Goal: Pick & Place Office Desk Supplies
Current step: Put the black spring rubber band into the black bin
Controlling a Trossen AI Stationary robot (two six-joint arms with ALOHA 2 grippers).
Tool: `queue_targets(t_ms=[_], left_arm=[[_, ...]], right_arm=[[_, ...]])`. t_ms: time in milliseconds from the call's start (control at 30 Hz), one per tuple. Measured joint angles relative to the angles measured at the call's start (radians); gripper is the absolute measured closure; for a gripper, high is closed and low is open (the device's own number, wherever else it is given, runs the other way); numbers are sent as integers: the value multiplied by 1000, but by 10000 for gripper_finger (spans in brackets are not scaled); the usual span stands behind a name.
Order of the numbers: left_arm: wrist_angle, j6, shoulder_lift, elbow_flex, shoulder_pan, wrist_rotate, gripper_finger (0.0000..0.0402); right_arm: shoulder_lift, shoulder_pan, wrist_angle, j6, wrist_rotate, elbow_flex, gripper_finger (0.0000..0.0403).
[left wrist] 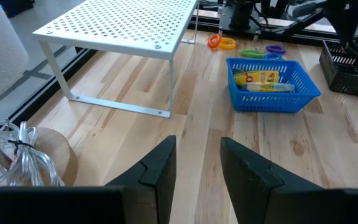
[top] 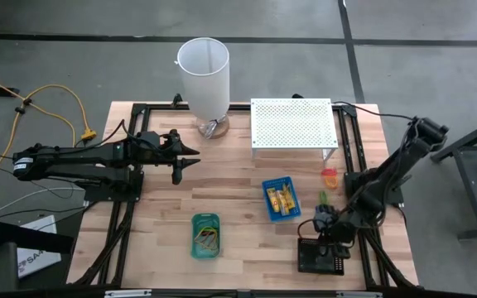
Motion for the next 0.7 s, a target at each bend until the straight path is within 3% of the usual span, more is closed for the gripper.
queue_targets(t_ms=[367,700], left_arm=[[0,0,0,0,0,0,282],[0,0,0,0,0,0,282]], right_arm=[[95,36,84,8,-20,0,399],[145,87,78,60,-126,0,399]])
